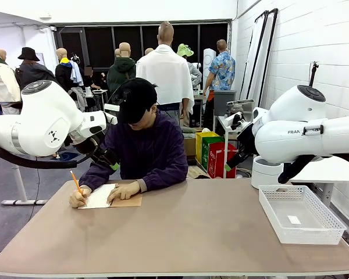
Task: Sort the paper based on its condition.
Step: If a person hands you a paper, place it in the Organizing basket , and if it's crumpled, put it in the Trash can.
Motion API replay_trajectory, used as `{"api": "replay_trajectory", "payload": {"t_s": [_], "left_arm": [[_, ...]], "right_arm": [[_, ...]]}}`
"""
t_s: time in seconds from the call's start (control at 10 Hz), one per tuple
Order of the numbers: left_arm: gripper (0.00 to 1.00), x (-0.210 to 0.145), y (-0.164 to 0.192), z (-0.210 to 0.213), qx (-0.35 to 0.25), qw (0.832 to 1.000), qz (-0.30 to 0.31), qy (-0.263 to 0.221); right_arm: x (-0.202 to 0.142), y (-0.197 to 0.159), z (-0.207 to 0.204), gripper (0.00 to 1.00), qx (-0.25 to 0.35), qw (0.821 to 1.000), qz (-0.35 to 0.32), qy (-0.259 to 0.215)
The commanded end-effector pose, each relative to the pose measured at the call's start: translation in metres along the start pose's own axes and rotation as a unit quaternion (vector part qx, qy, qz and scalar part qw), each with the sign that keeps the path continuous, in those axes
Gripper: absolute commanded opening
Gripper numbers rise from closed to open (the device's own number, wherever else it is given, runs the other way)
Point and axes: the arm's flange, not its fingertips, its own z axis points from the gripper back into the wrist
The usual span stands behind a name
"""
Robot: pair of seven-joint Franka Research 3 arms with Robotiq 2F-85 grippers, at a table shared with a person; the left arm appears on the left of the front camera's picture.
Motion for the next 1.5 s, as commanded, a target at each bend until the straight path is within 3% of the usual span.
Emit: {"api": "replay_trajectory", "payload": {"t_s": [0.0,1.4], "left_arm": [[1.00,0.0012,-0.0002,-0.0001,-0.001,1.000,-0.001,0.000],[1.00,0.0012,-0.0002,-0.0001,-0.001,1.000,-0.001,0.000]], "right_arm": [[-0.0002,0.0002,-0.0010,1.00,0.003,1.000,0.000,0.000],[-0.0002,0.0002,-0.0010,1.00,0.003,1.000,0.000,0.000]]}}
